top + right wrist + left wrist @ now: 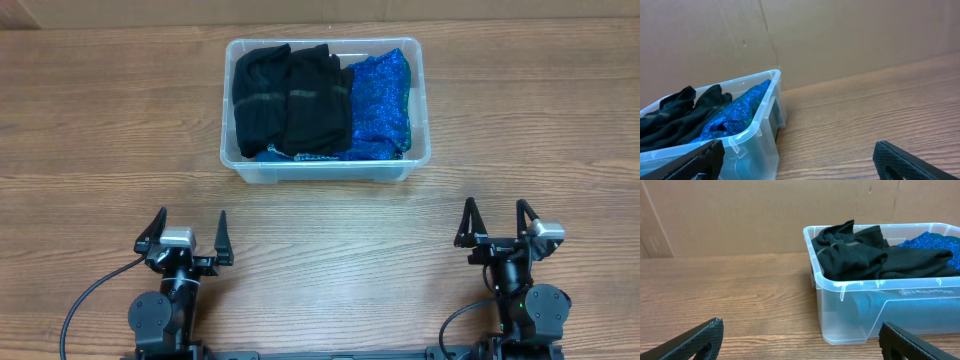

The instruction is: Pack container

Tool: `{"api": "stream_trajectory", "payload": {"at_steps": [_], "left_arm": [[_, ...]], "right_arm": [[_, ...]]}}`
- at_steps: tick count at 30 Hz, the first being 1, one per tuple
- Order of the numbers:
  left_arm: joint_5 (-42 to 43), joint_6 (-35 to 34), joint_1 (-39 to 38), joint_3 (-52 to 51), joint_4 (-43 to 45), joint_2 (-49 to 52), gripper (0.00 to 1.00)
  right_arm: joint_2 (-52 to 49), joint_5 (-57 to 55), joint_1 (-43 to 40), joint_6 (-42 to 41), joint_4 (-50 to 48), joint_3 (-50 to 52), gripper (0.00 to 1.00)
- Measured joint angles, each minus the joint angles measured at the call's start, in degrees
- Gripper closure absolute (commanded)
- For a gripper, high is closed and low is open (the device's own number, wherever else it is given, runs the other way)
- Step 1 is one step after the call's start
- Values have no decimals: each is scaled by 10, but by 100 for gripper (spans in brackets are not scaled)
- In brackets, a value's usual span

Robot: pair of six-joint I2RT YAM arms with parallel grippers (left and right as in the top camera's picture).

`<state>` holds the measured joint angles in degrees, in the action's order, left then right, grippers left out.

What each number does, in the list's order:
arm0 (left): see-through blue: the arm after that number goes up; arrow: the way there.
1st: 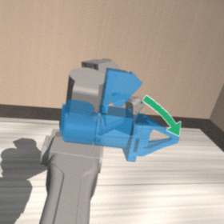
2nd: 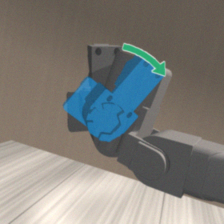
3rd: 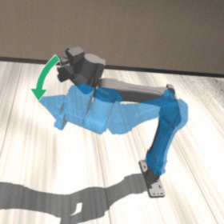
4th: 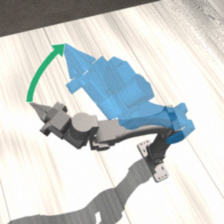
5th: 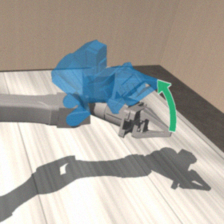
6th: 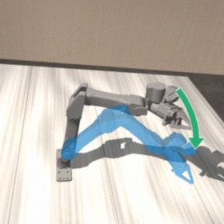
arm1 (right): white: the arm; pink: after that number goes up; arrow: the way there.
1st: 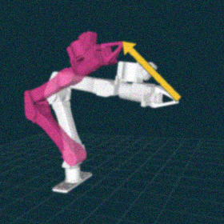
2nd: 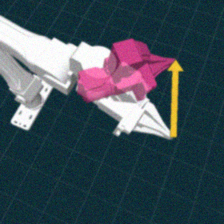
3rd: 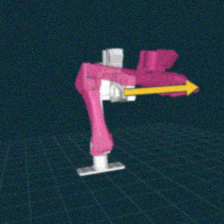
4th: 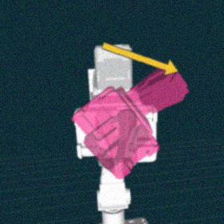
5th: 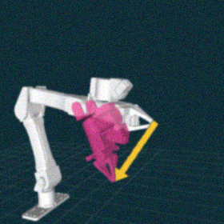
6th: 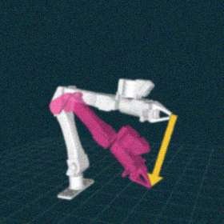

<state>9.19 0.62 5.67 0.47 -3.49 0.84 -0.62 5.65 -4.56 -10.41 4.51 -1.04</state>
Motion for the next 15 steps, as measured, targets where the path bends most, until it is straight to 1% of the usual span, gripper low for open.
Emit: {"api": "stream_trajectory", "payload": {"at_steps": [7,15], "left_arm": [[0,0,0,0,0,0,0],[0,0,0,0,0,0,0]], "right_arm": [[0,19,0,0,-1,0,0],[0,19,10,26,0,0,0]]}}
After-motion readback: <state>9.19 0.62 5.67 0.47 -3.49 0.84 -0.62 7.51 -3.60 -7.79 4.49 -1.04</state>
